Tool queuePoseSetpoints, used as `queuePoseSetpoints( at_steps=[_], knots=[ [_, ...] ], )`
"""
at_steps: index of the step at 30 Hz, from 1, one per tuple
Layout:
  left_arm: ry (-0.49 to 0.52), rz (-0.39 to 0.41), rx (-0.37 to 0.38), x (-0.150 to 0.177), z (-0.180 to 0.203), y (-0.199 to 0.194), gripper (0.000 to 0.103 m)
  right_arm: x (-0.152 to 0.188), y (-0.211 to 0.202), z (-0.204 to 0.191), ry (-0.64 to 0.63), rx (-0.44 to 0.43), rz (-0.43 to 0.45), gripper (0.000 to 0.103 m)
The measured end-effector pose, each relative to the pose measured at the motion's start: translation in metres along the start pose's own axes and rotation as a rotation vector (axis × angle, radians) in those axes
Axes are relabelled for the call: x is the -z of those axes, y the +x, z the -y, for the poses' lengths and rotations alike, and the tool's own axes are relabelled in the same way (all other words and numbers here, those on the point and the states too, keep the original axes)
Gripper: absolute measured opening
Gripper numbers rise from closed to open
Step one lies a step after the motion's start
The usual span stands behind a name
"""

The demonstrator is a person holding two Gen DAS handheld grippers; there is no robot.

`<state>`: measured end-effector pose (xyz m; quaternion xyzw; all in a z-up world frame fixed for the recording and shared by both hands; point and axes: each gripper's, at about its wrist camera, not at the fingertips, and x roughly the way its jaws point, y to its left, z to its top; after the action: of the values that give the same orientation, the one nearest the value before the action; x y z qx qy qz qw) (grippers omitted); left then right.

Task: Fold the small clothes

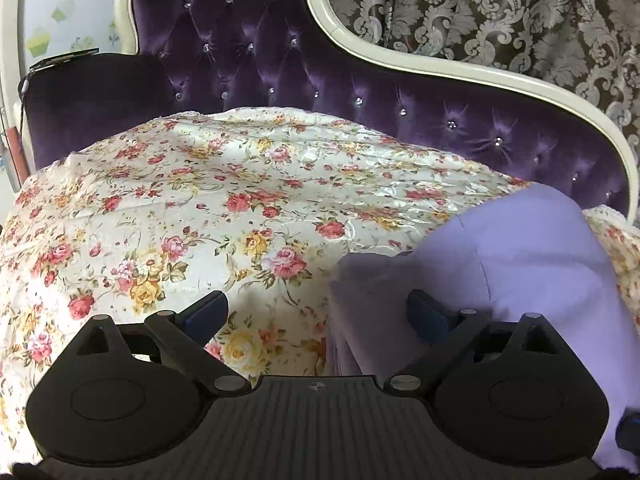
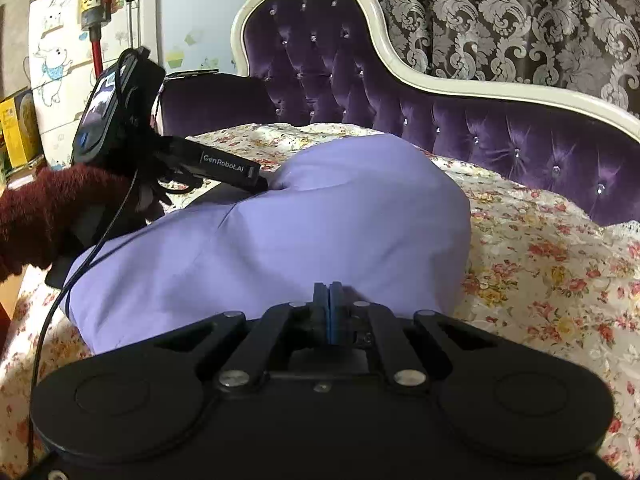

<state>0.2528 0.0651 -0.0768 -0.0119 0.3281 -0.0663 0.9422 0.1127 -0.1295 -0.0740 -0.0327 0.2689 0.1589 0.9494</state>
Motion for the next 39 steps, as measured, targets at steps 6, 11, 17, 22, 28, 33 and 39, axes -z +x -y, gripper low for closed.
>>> queuePoseSetpoints(
  at_steps=[6,11,17,22,28,33,39],
  knots=[
    [0.024,0.053,-0.037,-0.003,0.005,-0.031,0.096,-0.002,-0.006,0.004,0.050,-0.004,0.018,0.080],
    [0.028,0.075,-0.073,-0.012,0.012,-0.052,0.096,-0.004,-0.010,0.003,0.080,-0.020,0.020,0.084],
    [0.037,0.100,-0.110,-0.011,0.017,-0.082,0.100,-0.007,-0.016,-0.002,0.093,-0.038,0.029,0.097],
    [0.014,0.122,-0.109,-0.006,0.017,-0.107,0.103,-0.010,-0.029,-0.010,0.086,-0.018,0.059,0.103],
    [-0.015,0.146,-0.074,0.002,0.018,-0.136,0.103,-0.014,-0.051,-0.015,0.103,-0.001,0.092,0.103],
    [-0.031,0.134,-0.068,0.022,0.023,-0.163,0.103,-0.016,-0.071,-0.012,0.145,0.017,0.084,0.103],
    [0.021,0.070,-0.172,0.058,0.040,-0.187,0.103,-0.008,-0.088,-0.009,0.203,0.076,0.033,0.103]
  ],
)
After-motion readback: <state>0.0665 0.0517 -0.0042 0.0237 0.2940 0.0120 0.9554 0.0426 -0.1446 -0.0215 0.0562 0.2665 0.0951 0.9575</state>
